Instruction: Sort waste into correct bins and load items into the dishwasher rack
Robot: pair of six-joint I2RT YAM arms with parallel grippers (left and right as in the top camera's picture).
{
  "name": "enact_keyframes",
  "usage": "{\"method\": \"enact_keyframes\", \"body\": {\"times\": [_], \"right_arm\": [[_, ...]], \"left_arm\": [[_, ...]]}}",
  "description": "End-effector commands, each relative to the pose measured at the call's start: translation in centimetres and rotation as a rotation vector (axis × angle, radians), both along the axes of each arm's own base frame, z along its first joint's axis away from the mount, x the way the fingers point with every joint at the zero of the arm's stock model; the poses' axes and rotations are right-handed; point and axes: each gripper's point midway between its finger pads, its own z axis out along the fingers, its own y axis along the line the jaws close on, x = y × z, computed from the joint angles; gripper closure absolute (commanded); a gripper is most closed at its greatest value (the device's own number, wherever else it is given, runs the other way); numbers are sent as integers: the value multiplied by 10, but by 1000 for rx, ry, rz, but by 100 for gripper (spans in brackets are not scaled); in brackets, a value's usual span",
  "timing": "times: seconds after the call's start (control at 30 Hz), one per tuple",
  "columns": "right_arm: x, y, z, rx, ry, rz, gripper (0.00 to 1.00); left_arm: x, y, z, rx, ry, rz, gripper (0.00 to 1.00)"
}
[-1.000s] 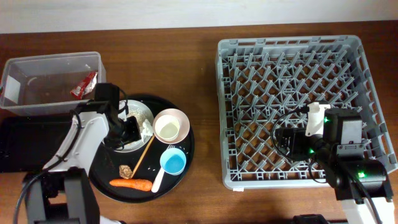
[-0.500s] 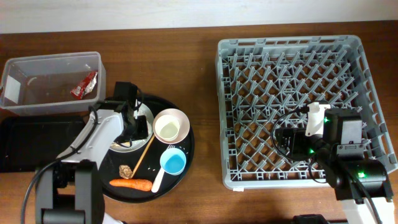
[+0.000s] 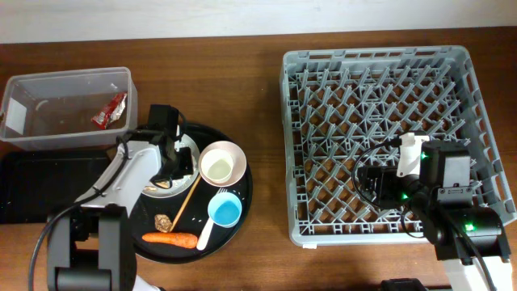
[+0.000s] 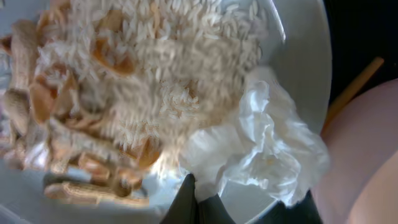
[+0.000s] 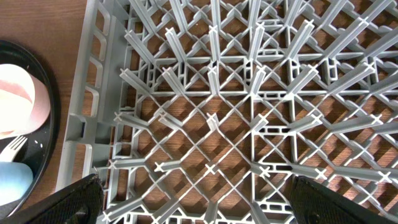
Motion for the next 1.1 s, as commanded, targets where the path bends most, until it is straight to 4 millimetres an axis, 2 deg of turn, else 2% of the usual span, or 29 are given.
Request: {"method": "enact_keyframes", "body": {"times": [0.0, 0.1, 0.13, 0.17, 0.23, 0.33, 0.4, 0.43, 0.53, 0.6, 0.63, 0.67, 0.7, 0.8, 0.87, 0.93, 1.07], "right_arm": [[2, 1, 8, 0, -22, 2, 1], [2, 1, 8, 0, -22, 2, 1], [2, 1, 8, 0, -22, 2, 1], [2, 1, 8, 0, -21, 2, 1], [2, 1, 8, 0, -20, 2, 1], [2, 1, 8, 0, -20, 2, 1], [2, 1, 8, 0, -20, 3, 1], [2, 1, 8, 0, -20, 3, 1], [2, 1, 8, 0, -20, 3, 1], [2, 1, 8, 0, -20, 3, 1], [2, 1, 8, 0, -20, 3, 1], [2, 1, 8, 0, -20, 3, 1], [2, 1, 8, 0, -20, 3, 1], [1, 1, 7, 0, -16, 3, 1], [1, 1, 7, 0, -16, 2, 1], [1, 1, 7, 0, -16, 2, 1], [1, 1, 7, 0, -15, 3, 1]], "left_arm": [[22, -1, 47, -2, -93, -2, 100], [48, 9, 120, 60, -276, 3, 100], [53, 16, 135, 92, -320, 19, 100], [58, 33, 152, 148, -370, 59, 100], [68, 62, 165, 197, -426, 135, 100], [80, 129, 180, 226, -527, 307, 100], [80, 164, 181, 249, -549, 389, 100], [79, 179, 175, 248, -543, 428, 100], [88, 193, 152, 201, -518, 449, 98], [97, 194, 130, 180, -488, 443, 63], [98, 194, 127, 174, -483, 441, 57], [101, 190, 128, 154, -492, 432, 54], [104, 189, 131, 141, -508, 426, 45], [107, 174, 148, 63, -535, 389, 44], [105, 133, 162, -107, -544, 300, 48], [88, 71, 171, -283, -479, 179, 48], [22, -22, 134, -347, -136, 21, 48]]}}
